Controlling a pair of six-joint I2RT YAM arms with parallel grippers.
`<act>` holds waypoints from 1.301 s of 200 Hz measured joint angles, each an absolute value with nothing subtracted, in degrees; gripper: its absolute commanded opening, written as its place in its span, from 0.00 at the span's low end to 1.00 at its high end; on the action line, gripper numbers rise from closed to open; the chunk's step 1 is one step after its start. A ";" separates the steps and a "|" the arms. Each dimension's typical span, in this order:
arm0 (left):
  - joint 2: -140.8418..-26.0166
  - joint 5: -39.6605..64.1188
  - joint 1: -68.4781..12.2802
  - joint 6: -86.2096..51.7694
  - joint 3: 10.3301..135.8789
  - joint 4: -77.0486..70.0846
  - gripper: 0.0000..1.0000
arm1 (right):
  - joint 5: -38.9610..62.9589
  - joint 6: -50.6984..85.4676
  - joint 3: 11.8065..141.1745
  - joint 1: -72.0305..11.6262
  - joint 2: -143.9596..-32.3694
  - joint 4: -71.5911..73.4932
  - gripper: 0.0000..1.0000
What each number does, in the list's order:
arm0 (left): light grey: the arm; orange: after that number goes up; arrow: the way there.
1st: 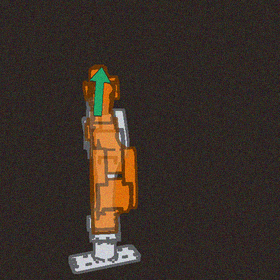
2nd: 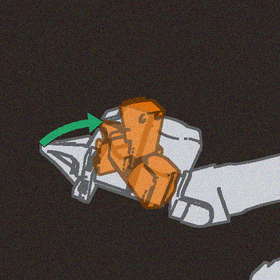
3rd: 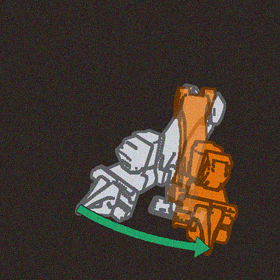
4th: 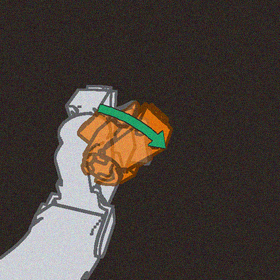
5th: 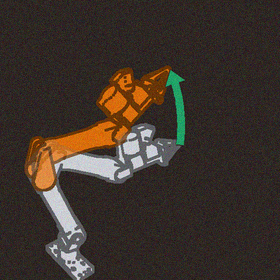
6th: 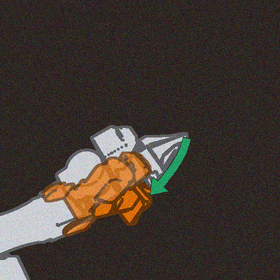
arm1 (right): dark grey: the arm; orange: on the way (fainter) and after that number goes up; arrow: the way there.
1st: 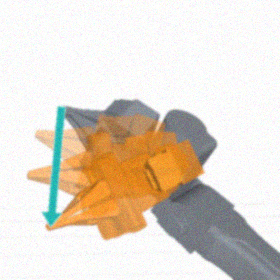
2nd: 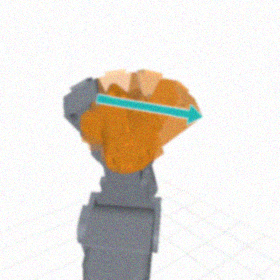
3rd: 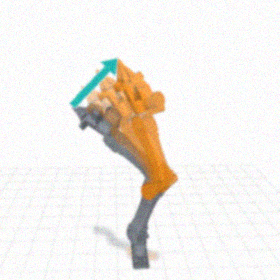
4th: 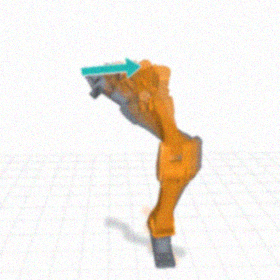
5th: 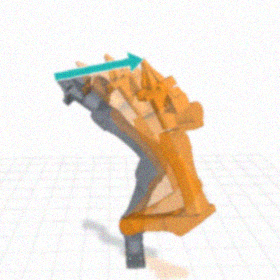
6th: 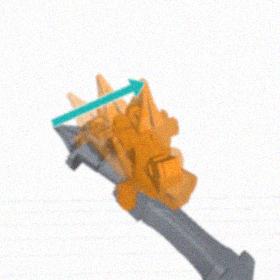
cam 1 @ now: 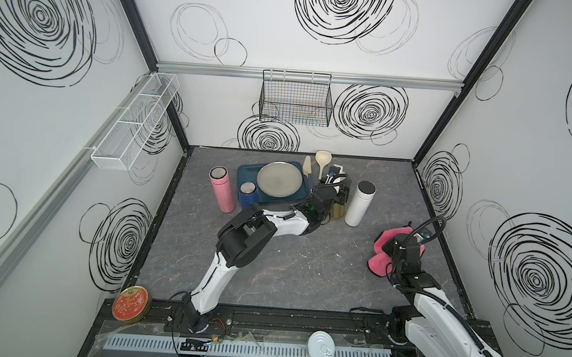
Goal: Wipe the surface of the thermos
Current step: Pick up the thermos from the center of the board, then wipe the dirt from the surface of the thermos.
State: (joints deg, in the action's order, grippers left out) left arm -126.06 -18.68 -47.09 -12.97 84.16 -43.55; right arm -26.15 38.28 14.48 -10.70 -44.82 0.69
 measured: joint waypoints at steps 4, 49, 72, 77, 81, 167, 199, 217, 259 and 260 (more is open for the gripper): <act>-126.06 -18.48 -47.05 -13.06 84.16 -43.57 0.28 | -26.13 38.28 14.48 -10.70 -44.82 0.69 0.00; -124.16 -14.35 -46.24 -13.82 80.86 -45.12 0.05 | -25.69 38.09 14.48 -10.70 -44.84 0.71 0.00; -118.98 -13.78 -46.35 -13.30 74.67 -44.38 0.00 | -25.50 38.04 14.66 -10.70 -44.64 0.40 0.00; -117.69 -13.78 -46.48 -12.93 73.45 -43.99 0.00 | -25.41 38.06 14.96 -10.70 -44.58 0.01 0.00; -116.44 -13.82 -46.54 -12.45 72.36 -43.51 0.00 | -25.36 38.06 15.25 -10.70 -44.42 -0.34 0.00; -76.53 -12.03 -55.29 -3.84 47.59 -42.52 0.00 | -32.03 36.75 29.54 -33.82 -28.80 -12.29 0.00; -65.82 -11.09 -56.31 -4.34 38.63 -41.47 0.00 | -36.29 32.38 30.48 -54.68 -30.70 -9.08 0.00; -63.48 -10.90 -54.89 -5.98 36.93 -39.51 0.00 | -38.65 28.75 30.41 -65.32 -33.26 -5.37 0.00; -62.24 -7.62 -52.90 -7.57 36.73 -37.41 0.00 | -34.37 19.81 30.57 -72.58 -39.72 6.04 0.00; -62.24 -7.44 -52.90 -7.62 36.71 -37.41 0.00 | -34.06 19.53 30.61 -72.62 -39.99 6.39 0.00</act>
State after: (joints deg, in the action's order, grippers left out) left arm -62.24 -7.44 -52.90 -7.62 36.71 -37.41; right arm -34.06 19.53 30.61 -72.62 -39.99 6.39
